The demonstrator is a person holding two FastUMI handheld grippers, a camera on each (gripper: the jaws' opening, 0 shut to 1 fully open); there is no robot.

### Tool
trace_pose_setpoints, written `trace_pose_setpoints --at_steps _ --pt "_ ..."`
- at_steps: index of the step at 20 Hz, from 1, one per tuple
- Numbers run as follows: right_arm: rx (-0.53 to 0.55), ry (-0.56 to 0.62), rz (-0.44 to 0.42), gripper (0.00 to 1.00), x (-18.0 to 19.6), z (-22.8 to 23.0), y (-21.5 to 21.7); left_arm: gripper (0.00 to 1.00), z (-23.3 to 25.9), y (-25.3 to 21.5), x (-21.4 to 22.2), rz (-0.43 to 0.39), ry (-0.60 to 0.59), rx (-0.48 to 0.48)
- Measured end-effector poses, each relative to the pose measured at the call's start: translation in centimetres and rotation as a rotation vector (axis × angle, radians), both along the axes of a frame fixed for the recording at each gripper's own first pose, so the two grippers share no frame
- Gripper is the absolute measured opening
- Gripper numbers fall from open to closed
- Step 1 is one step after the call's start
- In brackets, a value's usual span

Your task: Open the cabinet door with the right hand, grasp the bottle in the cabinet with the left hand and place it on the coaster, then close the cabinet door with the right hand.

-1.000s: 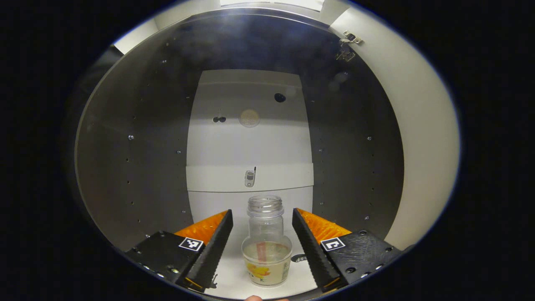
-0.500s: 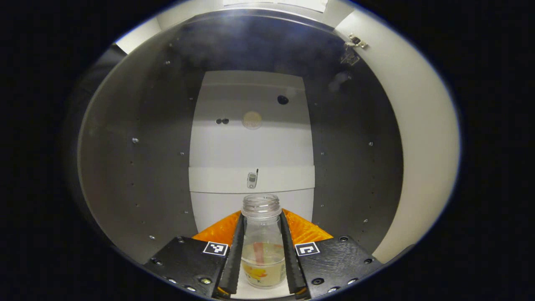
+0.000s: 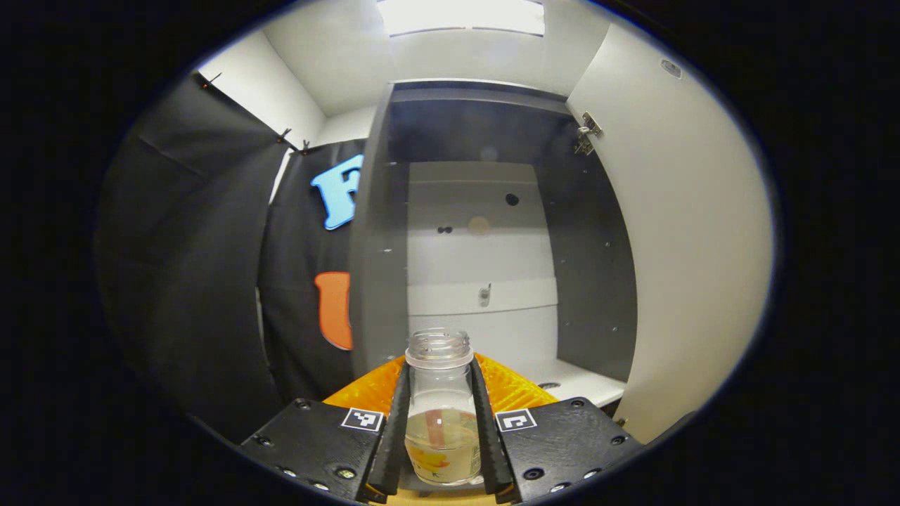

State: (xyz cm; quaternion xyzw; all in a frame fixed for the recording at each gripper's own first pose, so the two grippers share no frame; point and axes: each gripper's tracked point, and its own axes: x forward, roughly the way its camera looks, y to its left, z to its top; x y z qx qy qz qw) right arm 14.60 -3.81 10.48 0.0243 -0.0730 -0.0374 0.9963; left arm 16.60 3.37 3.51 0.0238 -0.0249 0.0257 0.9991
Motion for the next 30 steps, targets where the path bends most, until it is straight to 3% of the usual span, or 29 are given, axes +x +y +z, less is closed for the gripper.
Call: trace_pose_setpoints --at_steps 8,12,15,19,29,30 --pt "-0.018 -0.032 -0.023 0.97 -0.1 2.1 0.3 0.43 -11.3 5.6 -11.1 0.254 0.043 0.065" --pt "-0.052 -0.038 -0.044 0.98 -0.7 2.6 0.9 0.43 -17.2 8.1 -13.2 0.33 0.112 0.065" --pt "-0.078 -0.043 -0.084 0.99 -0.9 3.2 0.9 0.43 -19.3 9.6 -14.1 0.387 0.098 0.08" --pt "-0.08 -0.034 -0.115 0.98 -1.3 3.5 0.9 0.44 -23.0 9.6 -14.5 0.379 0.147 0.069" --pt "-0.112 -0.019 -0.14 0.98 -2.9 4.1 2.1 0.43 -24.9 10.6 -14.9 0.363 0.099 0.014" --pt "-0.115 -0.019 -0.145 0.99 -3.1 4.2 2.2 0.55 -25.3 10.6 -14.7 0.359 0.108 0.008"
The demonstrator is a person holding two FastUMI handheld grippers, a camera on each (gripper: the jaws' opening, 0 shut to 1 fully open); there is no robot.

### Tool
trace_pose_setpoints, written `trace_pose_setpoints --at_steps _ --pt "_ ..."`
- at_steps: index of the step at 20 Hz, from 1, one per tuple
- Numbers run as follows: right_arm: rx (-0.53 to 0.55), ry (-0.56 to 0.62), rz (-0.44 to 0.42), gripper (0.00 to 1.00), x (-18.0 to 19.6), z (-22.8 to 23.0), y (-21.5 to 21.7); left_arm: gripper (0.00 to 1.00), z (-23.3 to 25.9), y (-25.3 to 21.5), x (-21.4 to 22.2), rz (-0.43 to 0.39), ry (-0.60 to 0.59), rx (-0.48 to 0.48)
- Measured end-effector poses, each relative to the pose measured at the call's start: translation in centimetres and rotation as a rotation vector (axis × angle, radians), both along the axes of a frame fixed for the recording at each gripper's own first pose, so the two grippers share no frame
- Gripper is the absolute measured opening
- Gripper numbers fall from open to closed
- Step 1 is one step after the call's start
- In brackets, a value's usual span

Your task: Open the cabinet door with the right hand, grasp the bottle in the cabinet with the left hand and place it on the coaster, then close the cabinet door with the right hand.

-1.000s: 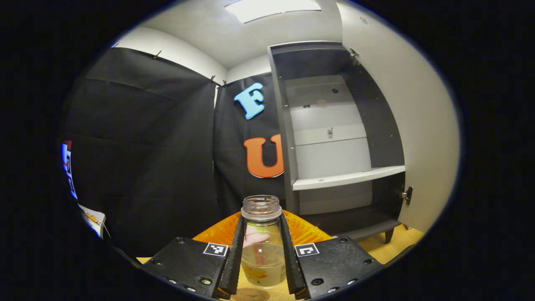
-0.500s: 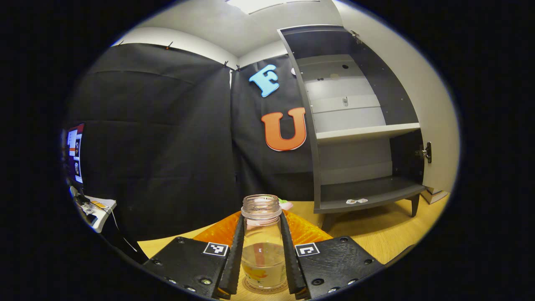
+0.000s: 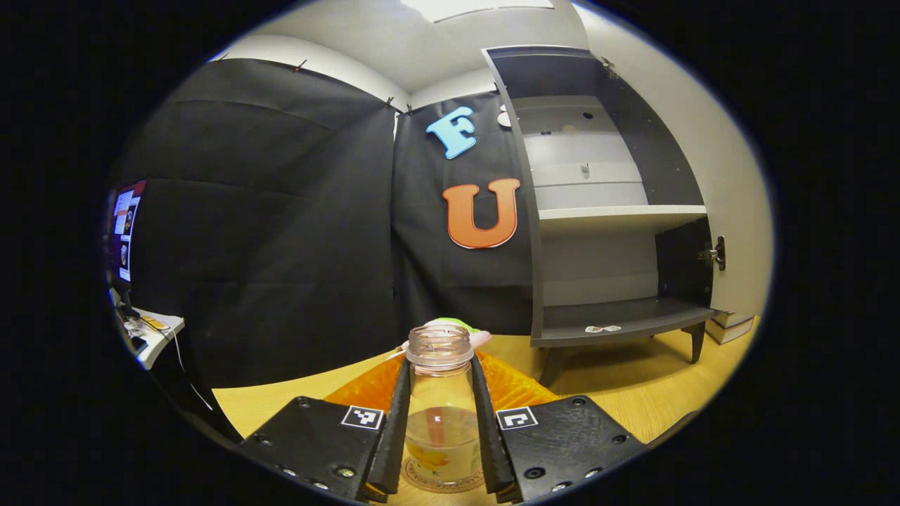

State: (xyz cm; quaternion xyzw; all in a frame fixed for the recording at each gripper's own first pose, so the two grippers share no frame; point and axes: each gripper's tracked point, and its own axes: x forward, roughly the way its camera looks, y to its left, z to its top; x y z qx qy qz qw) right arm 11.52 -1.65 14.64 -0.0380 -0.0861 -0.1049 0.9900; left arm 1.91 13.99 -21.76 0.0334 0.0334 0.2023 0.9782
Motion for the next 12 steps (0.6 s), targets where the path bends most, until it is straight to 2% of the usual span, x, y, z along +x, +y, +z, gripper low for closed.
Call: trace_pose_setpoints --at_steps 2,3,6,8,9,10,11,12 --pt "-0.001 -0.001 -0.002 0.98 -0.2 0.1 0.1 0.55 0.0 -0.2 -0.1 -0.007 -0.004 -0.005" --pt "0.002 -0.002 -0.004 0.98 -0.2 0.0 0.1 0.46 0.0 -0.3 -0.2 -0.012 -0.004 -0.011" --pt "0.016 0.012 -0.008 0.98 -0.2 -0.4 -0.1 0.48 -0.1 -0.3 -0.2 -0.017 -0.002 -0.02" --pt "0.023 0.016 -0.003 0.98 -0.1 -0.5 -0.1 0.59 -0.3 -0.3 -0.3 -0.023 0.009 -0.031" --pt "0.023 0.018 -0.002 0.98 -0.1 -0.5 -0.1 0.6 -0.3 -0.2 -0.5 -0.022 0.014 -0.035" --pt "0.021 0.019 -0.002 0.99 0.0 -0.6 -0.1 0.85 -0.3 -0.1 -0.6 -0.02 0.019 -0.037" --pt "0.019 0.021 0.0 0.99 0.1 -0.7 -0.1 0.82 -0.1 0.0 -0.8 -0.02 0.021 -0.041" --pt "0.018 0.02 0.003 0.98 0.1 -0.7 0.0 0.86 0.1 -0.1 -1.1 -0.022 0.021 -0.045"
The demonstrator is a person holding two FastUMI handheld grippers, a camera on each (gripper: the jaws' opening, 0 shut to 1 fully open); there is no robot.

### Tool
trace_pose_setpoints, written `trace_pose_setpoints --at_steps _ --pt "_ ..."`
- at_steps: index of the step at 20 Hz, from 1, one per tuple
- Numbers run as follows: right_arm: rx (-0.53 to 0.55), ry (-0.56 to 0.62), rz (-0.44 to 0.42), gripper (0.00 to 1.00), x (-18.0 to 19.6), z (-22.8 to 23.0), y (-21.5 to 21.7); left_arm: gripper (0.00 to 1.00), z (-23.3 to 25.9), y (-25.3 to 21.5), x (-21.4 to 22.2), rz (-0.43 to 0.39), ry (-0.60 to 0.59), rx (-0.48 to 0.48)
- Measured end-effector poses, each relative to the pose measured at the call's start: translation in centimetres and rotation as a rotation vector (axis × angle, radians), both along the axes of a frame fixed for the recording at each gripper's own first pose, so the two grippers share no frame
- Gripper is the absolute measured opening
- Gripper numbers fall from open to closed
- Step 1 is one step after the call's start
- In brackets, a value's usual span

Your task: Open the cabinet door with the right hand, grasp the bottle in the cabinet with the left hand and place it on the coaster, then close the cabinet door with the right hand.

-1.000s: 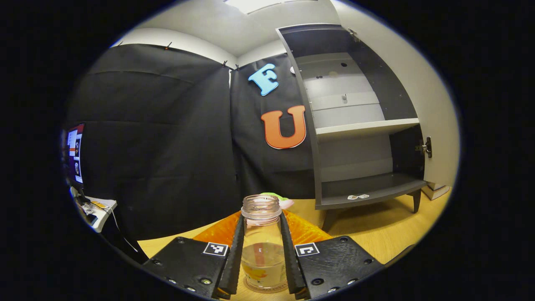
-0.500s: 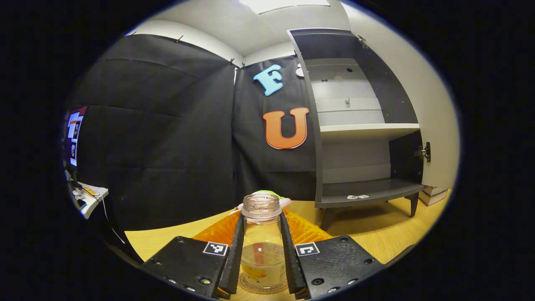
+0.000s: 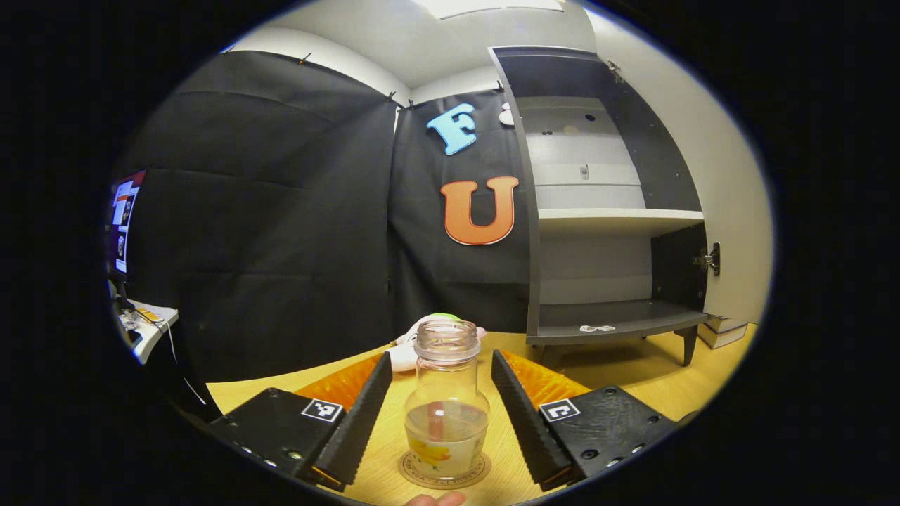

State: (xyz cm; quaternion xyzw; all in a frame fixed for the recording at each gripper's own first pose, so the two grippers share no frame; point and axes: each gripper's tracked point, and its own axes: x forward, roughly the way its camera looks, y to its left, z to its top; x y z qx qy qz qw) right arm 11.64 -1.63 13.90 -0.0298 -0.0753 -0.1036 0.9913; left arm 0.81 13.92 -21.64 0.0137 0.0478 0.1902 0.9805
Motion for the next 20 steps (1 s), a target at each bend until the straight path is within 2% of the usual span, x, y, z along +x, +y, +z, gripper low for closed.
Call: trace_pose_setpoints --at_steps 1,3,6,10,11,12,15,16,17,18,19,20 --pt "0.002 0.0 0.006 0.98 0.2 -0.1 0.1 0.93 0.4 0.0 -0.3 -0.002 -0.001 -0.001" --pt "0.014 0.006 0.019 0.97 0.5 -0.5 0.1 0.97 1.4 -0.1 -0.7 -0.006 0.0 0.009" --pt "0.031 0.006 0.033 0.98 1.0 -0.6 0.0 0.96 3.4 -0.9 -1.1 -0.025 0.024 -0.006" --pt "0.038 0.004 0.071 0.98 1.4 -0.3 0.2 0.96 9.3 -2.0 -0.9 -0.065 -0.012 -0.031" --pt "0.031 0.011 0.08 0.98 1.6 -0.4 0.3 1.0 10.9 -2.2 -0.8 -0.075 -0.018 -0.029" --pt "0.022 0.012 0.091 0.96 1.6 -0.3 0.4 0.96 12.4 -2.6 -0.6 -0.093 -0.024 -0.033" --pt "0.01 0.025 0.13 0.96 2.0 -0.5 1.2 0.96 16.2 -4.0 -0.2 -0.145 -0.023 -0.055" --pt "0.015 0.018 0.146 0.88 2.0 -0.3 1.4 0.96 16.8 -4.4 -0.2 -0.16 -0.012 -0.052" --pt "0.016 0.027 0.166 0.99 2.1 -0.6 1.9 0.96 17.5 -4.6 -0.3 -0.17 -0.007 -0.044" --pt "0.021 0.028 0.193 0.93 2.0 -0.6 2.6 0.96 18.2 -4.8 -0.5 -0.176 -0.01 -0.037" --pt "0.024 0.032 0.222 0.94 2.2 -0.8 3.5 0.96 18.7 -4.9 -0.5 -0.182 -0.013 -0.03" --pt "0.025 0.034 0.26 0.88 2.4 -0.8 4.6 0.96 18.9 -5.0 -0.8 -0.187 -0.011 -0.025"
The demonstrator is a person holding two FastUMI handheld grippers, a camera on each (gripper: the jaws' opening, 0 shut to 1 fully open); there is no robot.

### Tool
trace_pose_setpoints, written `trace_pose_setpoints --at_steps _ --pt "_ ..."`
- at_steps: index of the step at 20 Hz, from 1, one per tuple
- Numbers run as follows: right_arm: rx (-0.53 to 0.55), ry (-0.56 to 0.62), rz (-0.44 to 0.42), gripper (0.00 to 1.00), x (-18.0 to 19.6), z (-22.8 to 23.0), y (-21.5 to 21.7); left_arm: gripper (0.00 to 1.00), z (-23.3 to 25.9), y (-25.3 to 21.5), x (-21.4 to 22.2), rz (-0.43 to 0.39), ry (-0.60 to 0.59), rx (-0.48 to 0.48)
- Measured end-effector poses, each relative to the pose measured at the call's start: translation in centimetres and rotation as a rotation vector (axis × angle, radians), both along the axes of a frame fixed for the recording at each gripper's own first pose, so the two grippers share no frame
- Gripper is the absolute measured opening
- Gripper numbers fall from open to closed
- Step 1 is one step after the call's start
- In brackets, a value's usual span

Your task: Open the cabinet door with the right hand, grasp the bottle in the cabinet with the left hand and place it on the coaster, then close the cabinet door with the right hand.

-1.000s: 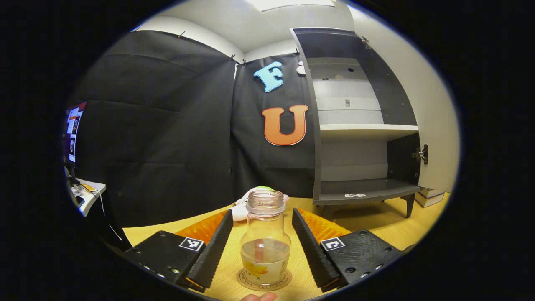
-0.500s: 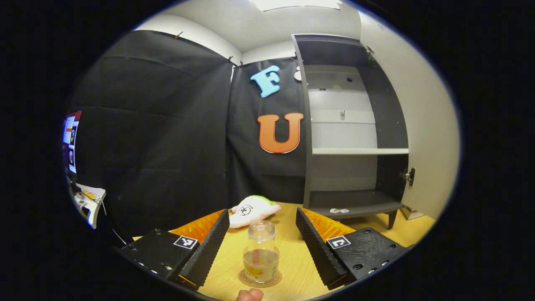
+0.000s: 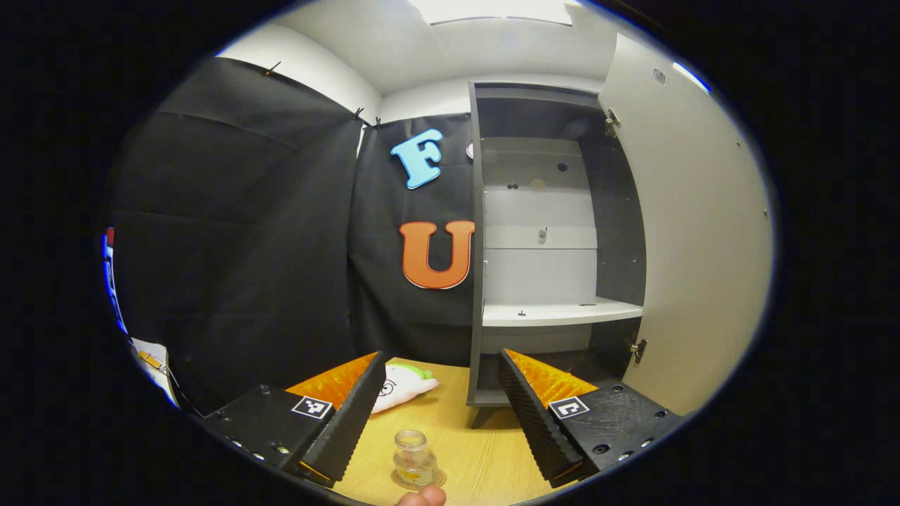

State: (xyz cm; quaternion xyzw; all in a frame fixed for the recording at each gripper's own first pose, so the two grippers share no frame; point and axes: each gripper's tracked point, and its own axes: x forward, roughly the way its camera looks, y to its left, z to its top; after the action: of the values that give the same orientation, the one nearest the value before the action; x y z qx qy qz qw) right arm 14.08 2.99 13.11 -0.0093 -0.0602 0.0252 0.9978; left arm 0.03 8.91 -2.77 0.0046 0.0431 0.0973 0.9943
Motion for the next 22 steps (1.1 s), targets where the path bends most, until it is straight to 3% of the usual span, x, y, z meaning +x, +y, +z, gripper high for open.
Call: trace_pose_setpoints --at_steps 1,9,10,12,16,17,19,22 --pt "-0.002 0.004 0.038 0.93 0.1 -0.3 1.4 0.96 0.1 -0.2 -0.1 -0.006 0.001 0.004" --pt "-0.062 0.026 0.3 0.94 3.1 -1.6 13.8 0.96 -0.9 1.0 -2.0 0.018 0.025 0.012" --pt "-0.057 0.034 0.326 0.88 3.7 -1.7 15.3 0.96 -1.0 1.2 -2.2 0.021 0.026 0.013" --pt "-0.053 0.032 0.376 0.94 5.5 -1.9 18.4 0.96 -1.0 1.6 -2.4 0.023 0.023 0.016" --pt "-0.079 0.0 0.398 0.96 10.9 -1.9 24.2 0.96 -1.3 2.2 -2.7 0.027 0.015 0.02" --pt "-0.092 -0.017 0.413 0.92 11.8 -1.9 25.9 0.96 -1.5 2.6 -2.9 0.034 0.021 0.022" --pt "-0.121 -0.018 0.444 0.95 13.9 -2.4 29.7 0.96 -2.0 3.3 -3.3 0.051 0.036 0.021" --pt "-0.157 -0.066 0.358 0.94 17.2 -2.3 31.2 0.96 -2.4 4.2 -3.6 0.07 0.042 0.022"
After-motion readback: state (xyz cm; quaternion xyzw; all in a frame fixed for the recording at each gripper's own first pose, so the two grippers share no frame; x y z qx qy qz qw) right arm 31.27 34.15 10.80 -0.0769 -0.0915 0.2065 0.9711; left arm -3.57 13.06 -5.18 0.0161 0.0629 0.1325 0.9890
